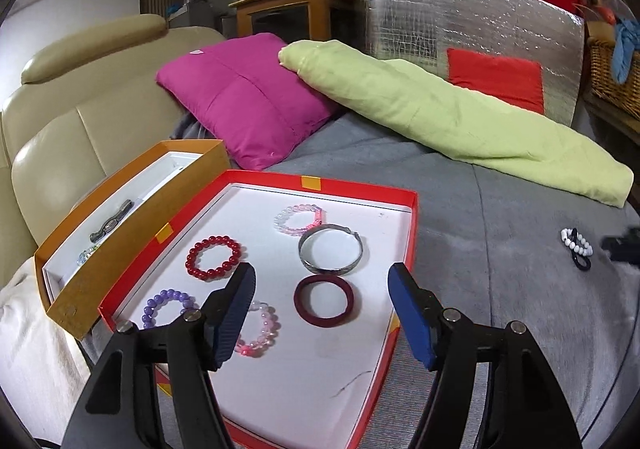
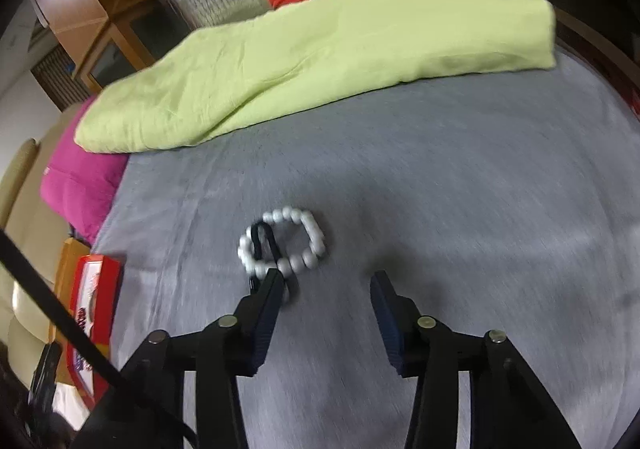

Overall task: Organize jewelry
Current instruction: 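Grasp the white bead bracelet with the right tool and lift it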

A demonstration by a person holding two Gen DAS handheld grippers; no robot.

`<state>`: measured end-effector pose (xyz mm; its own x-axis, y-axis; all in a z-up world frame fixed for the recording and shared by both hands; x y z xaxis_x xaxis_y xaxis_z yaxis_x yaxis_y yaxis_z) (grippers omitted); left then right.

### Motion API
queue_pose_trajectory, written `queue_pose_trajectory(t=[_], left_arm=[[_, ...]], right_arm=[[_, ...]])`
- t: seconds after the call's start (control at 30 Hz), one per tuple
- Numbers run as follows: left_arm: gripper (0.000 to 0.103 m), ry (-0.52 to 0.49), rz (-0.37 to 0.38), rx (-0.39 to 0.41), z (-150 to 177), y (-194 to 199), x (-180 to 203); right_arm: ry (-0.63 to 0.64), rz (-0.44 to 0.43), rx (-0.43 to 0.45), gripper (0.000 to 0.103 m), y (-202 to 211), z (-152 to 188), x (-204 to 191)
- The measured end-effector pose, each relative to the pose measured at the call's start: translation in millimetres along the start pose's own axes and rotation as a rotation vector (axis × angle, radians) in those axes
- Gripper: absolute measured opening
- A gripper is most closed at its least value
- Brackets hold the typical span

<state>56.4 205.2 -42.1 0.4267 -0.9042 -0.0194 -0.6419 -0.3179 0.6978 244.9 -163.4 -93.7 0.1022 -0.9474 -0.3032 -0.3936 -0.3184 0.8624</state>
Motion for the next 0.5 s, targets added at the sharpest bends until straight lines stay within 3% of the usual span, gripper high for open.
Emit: queue_pose_trajectory(t=[0.13,0.23,0.3,0.5], left_arm=[[0.069,0.005,-0.002,-0.006,0,-2,0],[0.07,0.004,0.001,-0.013,1,-3,2],[0.07,-0.002,0.008,-0.013,1,-3,5],[0.07,-0.015,0.007,-0.015,2,-2,8]], right_arm=[[0.047,0.11,-0.065,0.034,-35,-12,1],[0.114,0.173,-0.06,0.028,-37,-14,-2],[0.111,0.18,-0.063,0.023,-36,-14,1],[0.113,0.198,-0.071,0.024,-35,-12,4]])
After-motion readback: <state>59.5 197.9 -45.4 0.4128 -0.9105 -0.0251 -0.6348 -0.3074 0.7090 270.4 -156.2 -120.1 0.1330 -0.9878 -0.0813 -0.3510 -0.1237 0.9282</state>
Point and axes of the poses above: each gripper's, at about its wrist camera, not at the fingertips, and y roughly against the way its jaws point, x to its right, z to its underside, the point moved 10 cm from there along -y, roughly the way its jaws point, and after that the axes turned 7 degrees about -x, right-handed, at the moved point
